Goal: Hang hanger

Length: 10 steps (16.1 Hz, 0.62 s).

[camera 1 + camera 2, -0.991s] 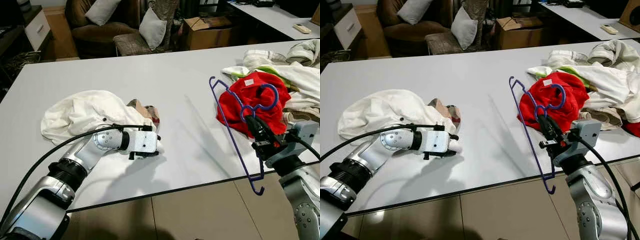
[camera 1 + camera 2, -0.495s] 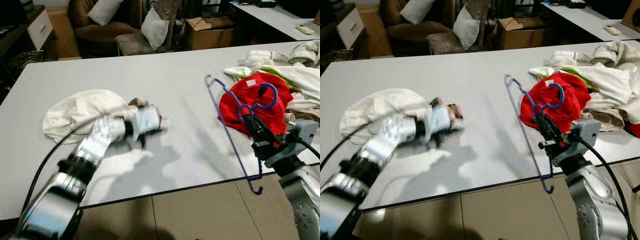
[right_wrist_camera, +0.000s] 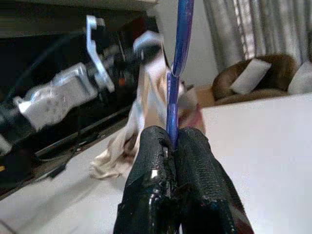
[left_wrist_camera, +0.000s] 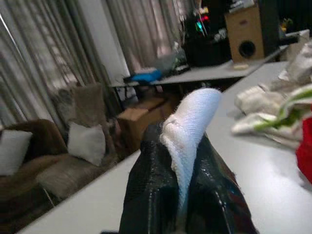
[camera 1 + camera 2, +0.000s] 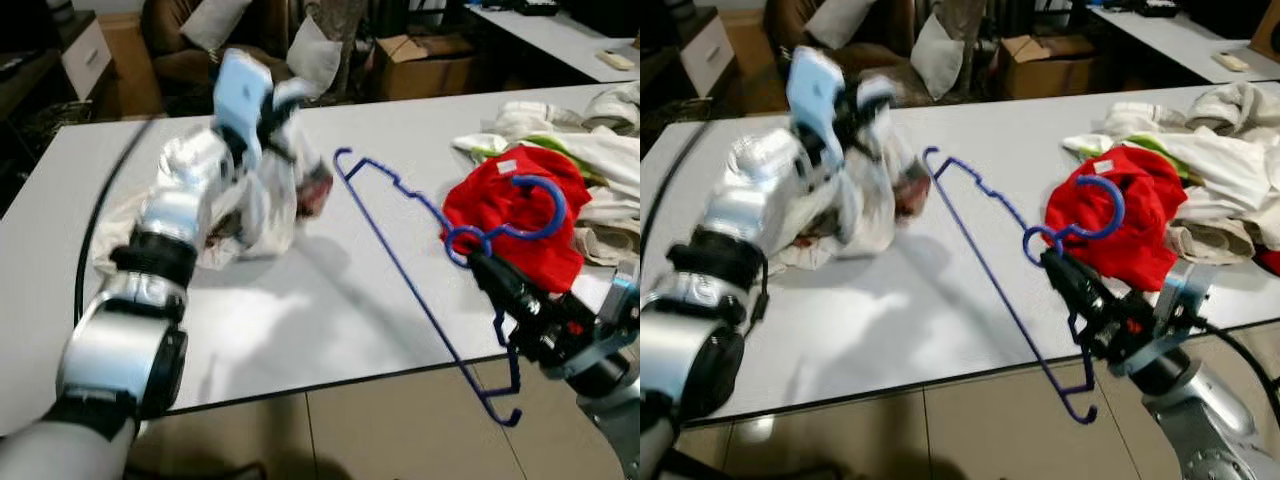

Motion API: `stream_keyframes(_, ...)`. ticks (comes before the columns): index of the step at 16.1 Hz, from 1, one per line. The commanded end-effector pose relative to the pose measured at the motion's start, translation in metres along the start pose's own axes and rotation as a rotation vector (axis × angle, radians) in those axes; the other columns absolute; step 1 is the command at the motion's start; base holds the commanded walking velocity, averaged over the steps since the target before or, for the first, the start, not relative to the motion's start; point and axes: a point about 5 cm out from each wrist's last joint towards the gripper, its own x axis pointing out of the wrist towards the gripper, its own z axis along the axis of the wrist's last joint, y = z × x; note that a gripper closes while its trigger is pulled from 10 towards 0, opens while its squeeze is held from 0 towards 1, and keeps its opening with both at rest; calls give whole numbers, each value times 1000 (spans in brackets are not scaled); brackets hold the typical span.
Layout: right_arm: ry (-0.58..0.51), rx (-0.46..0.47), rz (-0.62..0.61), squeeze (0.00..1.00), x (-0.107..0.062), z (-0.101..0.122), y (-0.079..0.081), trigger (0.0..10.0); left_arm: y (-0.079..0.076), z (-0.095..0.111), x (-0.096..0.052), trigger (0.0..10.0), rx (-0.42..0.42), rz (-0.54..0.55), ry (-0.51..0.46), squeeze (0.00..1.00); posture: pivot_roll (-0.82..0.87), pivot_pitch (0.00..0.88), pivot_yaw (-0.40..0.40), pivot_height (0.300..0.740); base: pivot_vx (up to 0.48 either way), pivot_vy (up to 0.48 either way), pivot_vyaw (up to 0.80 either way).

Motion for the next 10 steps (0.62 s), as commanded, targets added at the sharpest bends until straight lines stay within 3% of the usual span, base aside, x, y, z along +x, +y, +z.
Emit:
stream_keyframes(1, -4, 12, 38, 0, 4, 2, 5, 10000, 4, 11, 2, 0, 20, 6, -17, 0, -174, 0, 54, 740, 0, 0, 0)
stream_keyframes(4, 7, 57, 94, 0, 14, -3, 9, 10000, -4, 24, 5, 0, 93, -56, -43, 0, -159, 0, 53, 740, 0, 0, 0)
stream_keyframes(10, 94, 103, 23, 0, 34, -20, -15, 10000, -21, 37, 3, 0, 112, -128, -83, 0, -145, 0, 30, 740, 0, 0, 0)
